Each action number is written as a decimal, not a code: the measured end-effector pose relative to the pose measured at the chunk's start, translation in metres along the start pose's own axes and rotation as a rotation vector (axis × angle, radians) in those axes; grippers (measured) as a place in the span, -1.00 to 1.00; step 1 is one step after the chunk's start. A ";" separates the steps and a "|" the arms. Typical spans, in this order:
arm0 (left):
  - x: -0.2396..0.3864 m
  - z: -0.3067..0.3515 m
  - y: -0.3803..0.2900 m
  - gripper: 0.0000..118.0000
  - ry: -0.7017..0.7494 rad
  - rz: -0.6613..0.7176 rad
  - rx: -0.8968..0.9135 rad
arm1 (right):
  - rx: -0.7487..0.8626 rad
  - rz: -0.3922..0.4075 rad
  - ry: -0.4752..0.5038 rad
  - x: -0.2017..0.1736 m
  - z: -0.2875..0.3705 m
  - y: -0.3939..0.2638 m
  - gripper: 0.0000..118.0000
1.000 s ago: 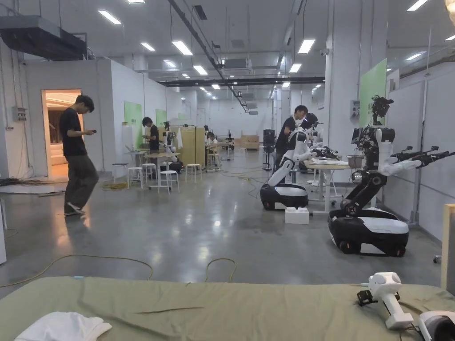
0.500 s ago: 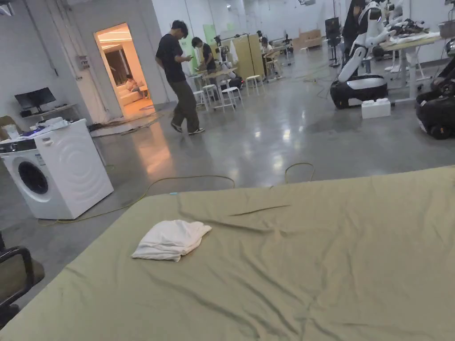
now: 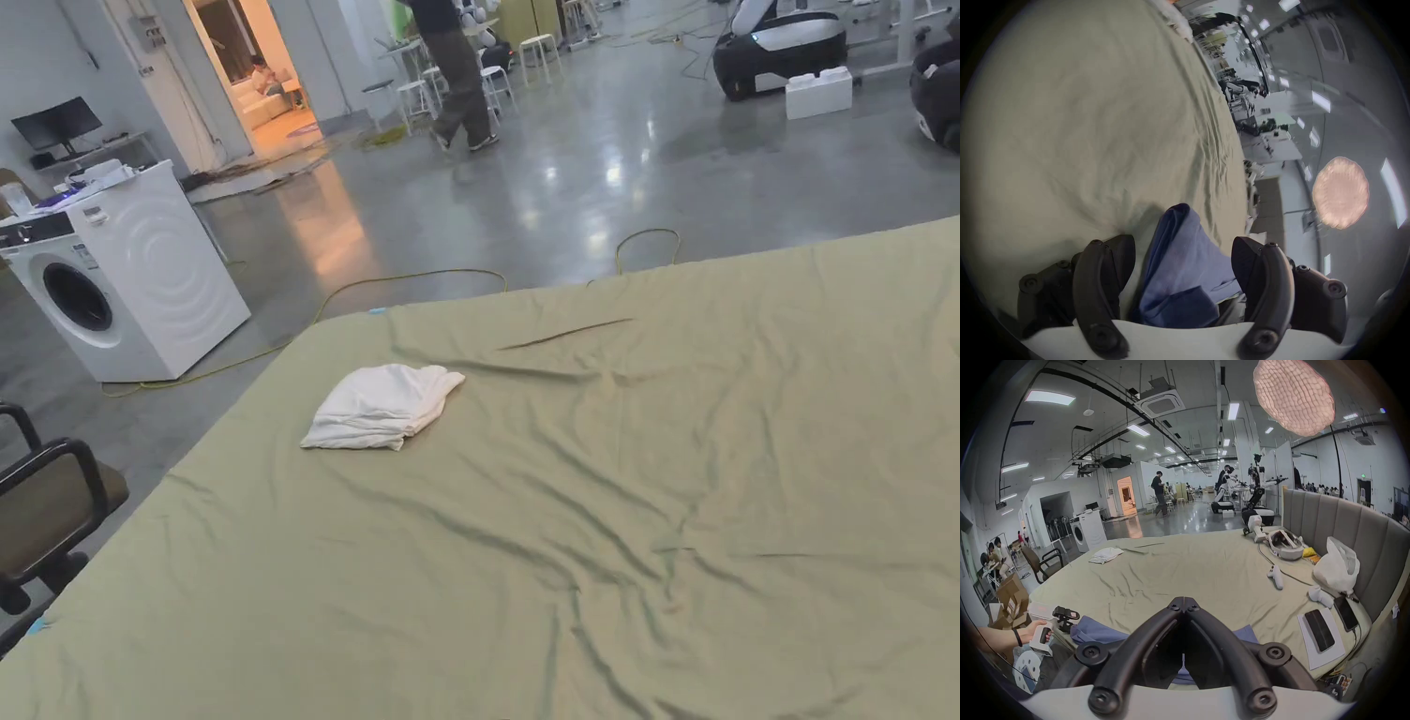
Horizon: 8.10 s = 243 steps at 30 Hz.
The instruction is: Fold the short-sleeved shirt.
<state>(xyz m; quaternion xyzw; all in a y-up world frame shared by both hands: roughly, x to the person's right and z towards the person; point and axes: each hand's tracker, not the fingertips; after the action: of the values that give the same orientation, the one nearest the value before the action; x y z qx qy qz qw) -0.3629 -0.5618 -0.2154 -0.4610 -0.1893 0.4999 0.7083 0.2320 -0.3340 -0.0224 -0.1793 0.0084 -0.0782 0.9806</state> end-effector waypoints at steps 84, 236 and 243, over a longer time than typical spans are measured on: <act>0.043 -0.099 -0.094 0.72 -0.079 0.015 -0.031 | -0.158 -0.121 -0.079 0.036 0.029 -0.056 -1.00; 0.352 0.094 -0.222 -1.00 0.307 -1.279 1.054 | 0.400 0.082 -0.060 -0.001 0.008 0.060 -1.00; 0.349 0.098 -0.217 -1.00 0.296 -1.252 1.032 | 0.376 0.104 -0.057 -0.006 0.005 0.057 -1.00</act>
<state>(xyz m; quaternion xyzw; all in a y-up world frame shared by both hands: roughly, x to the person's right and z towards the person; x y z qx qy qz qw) -0.1690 -0.2245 -0.0510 0.0522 -0.0624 -0.0293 0.9963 0.2347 -0.2785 -0.0382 0.0055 -0.0248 -0.0225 0.9994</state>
